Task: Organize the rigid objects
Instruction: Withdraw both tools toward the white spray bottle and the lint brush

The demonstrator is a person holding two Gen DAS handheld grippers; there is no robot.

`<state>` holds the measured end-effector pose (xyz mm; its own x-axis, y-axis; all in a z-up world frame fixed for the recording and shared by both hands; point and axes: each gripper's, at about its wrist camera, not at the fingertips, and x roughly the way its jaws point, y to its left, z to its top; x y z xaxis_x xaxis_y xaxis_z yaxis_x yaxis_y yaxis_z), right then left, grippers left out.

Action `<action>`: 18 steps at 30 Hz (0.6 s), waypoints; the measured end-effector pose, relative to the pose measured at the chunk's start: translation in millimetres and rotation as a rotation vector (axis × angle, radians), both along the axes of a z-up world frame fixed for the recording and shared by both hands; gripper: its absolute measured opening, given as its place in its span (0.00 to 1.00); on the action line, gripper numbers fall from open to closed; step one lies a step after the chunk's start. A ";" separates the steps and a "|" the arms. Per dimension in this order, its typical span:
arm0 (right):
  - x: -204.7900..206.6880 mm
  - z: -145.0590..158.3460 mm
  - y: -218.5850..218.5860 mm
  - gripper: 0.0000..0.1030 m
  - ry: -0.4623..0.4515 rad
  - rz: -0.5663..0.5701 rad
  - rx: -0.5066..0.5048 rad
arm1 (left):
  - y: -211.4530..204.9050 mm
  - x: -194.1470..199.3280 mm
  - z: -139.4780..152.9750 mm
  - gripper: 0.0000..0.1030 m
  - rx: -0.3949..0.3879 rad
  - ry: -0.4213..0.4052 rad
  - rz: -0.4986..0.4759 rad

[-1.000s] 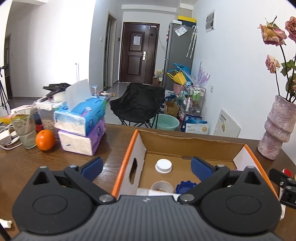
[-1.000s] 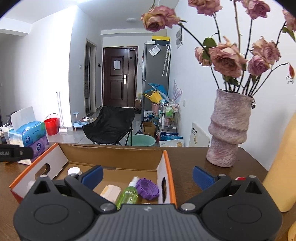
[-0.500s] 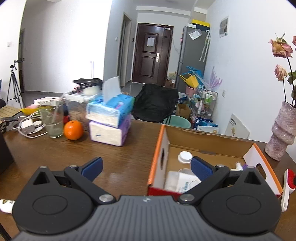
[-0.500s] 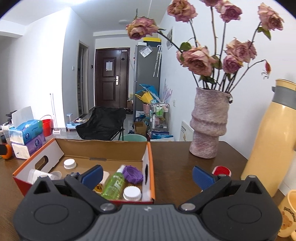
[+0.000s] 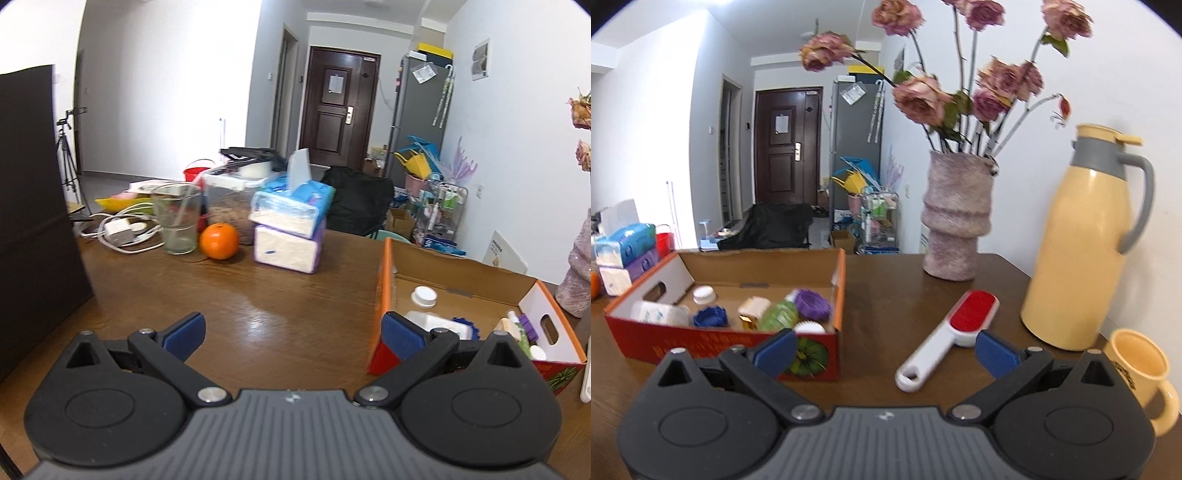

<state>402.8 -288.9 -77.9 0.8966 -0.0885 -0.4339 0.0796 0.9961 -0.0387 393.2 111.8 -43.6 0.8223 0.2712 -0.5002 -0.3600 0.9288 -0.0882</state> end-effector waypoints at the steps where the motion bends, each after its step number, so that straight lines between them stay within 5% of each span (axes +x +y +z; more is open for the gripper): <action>1: -2.1 -3.4 -3.2 1.00 0.007 -0.006 -0.002 | 3.8 -4.6 -0.8 1.00 0.003 0.001 0.009; 18: 38.8 -51.4 -55.1 1.00 0.099 -0.117 0.051 | 60.9 -44.0 -24.1 1.00 0.023 0.065 0.151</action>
<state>441.6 -344.0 -129.3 0.8344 -0.1653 -0.5258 0.1933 0.9811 -0.0017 349.2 172.7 -67.7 0.7376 0.4014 -0.5430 -0.5002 0.8650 -0.0400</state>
